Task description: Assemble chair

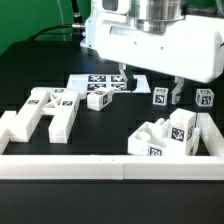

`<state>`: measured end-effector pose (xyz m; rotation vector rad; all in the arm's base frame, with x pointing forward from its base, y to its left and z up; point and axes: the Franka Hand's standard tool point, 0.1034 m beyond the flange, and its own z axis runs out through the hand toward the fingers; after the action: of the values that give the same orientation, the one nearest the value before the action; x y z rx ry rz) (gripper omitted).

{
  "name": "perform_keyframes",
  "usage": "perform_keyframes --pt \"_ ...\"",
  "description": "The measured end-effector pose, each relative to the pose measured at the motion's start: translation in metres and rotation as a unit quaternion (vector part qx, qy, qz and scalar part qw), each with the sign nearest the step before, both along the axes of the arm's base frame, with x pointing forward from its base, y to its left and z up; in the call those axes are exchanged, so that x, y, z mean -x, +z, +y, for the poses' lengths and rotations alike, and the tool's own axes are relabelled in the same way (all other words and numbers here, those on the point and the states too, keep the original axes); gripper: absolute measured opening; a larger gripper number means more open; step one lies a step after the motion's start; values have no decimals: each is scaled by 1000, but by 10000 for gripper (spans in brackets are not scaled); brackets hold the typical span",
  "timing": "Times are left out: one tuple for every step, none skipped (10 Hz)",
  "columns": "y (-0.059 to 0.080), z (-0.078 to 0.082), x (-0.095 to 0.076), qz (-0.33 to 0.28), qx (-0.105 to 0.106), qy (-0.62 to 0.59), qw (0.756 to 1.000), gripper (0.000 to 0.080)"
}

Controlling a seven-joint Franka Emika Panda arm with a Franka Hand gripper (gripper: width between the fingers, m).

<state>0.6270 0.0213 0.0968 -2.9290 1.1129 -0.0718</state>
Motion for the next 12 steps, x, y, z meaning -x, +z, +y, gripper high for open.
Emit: perform_keyframes --pt "-1 -12 22 17 1 5 1000 649" --pt "-3 -26 38 21 3 8 1000 649" --pt "-10 -47 53 19 7 19 1000 649" --pt "-17 -66 68 21 9 19 1000 649" --pt "-21 -76 74 26 7 14 1000 649" --pt "-19 -71 71 23 7 16 1000 649" --pt "-20 -70 72 24 7 19 999 649" --pt "-20 -71 72 25 7 19 999 649" --pt "-20 -71 72 25 7 19 999 649" --pt "-21 -72 73 23 8 24 999 649" --pt "-28 -84 93 0 14 41 999 649" --pt "-36 -90 123 16 11 41 999 649"
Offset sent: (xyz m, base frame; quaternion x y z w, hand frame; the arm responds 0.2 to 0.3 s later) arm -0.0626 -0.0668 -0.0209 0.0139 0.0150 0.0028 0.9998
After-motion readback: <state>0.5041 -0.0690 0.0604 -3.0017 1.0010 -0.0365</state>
